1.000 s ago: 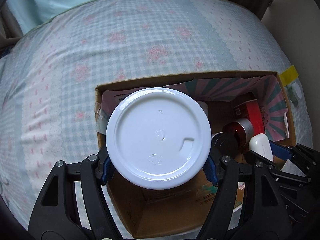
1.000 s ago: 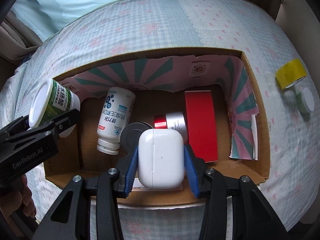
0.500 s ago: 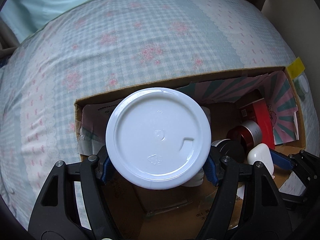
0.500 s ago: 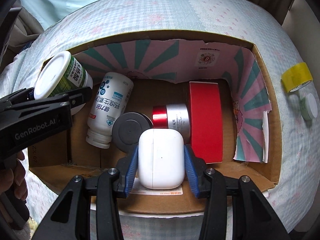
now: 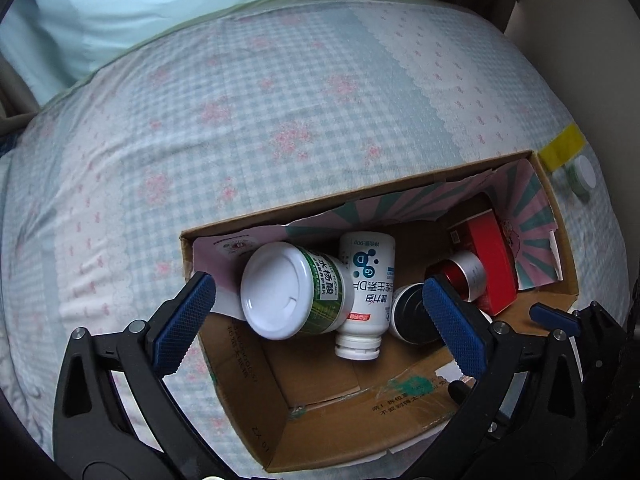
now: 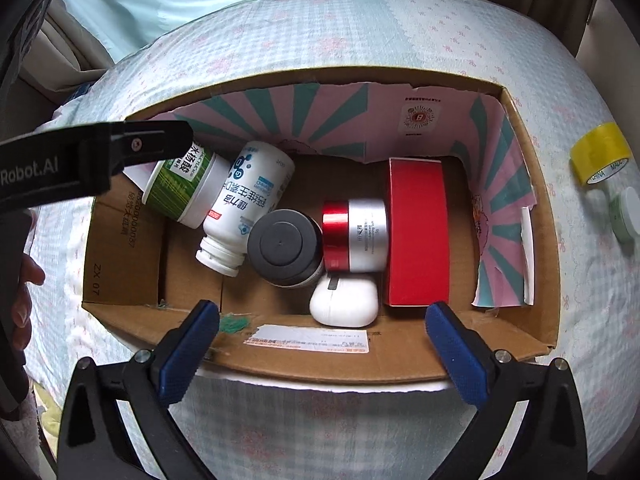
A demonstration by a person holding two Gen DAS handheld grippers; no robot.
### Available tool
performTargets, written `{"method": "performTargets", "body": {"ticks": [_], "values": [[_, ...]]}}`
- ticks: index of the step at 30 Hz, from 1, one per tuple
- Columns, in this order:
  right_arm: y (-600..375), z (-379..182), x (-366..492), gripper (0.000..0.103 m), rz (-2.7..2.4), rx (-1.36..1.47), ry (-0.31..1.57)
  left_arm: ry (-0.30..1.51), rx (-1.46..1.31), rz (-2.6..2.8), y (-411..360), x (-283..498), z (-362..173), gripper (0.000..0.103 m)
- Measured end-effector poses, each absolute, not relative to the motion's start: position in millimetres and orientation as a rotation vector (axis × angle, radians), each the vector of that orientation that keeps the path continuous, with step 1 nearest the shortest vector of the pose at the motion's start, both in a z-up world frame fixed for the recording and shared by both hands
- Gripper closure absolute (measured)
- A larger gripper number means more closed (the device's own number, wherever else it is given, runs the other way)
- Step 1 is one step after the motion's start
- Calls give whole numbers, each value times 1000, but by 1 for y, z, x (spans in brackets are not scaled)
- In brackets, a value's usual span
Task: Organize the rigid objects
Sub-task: 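Lift both tools out of the box toward the tape and white jar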
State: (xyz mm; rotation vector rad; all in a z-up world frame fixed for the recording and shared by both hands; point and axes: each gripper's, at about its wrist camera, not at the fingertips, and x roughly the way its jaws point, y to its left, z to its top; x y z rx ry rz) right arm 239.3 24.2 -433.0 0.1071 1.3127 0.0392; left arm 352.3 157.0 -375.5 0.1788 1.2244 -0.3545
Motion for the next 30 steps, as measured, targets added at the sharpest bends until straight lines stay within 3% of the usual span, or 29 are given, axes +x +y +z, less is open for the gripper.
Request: {"method": "performTargets", "body": {"ticks": [14, 30], "values": [[32, -380, 238, 0, 56, 69, 1295, 1188, 114, -332, 170, 331, -324, 0], [-49, -201, 165, 0, -176, 67, 1089, 968, 63, -345, 157, 281, -160, 0]]}}
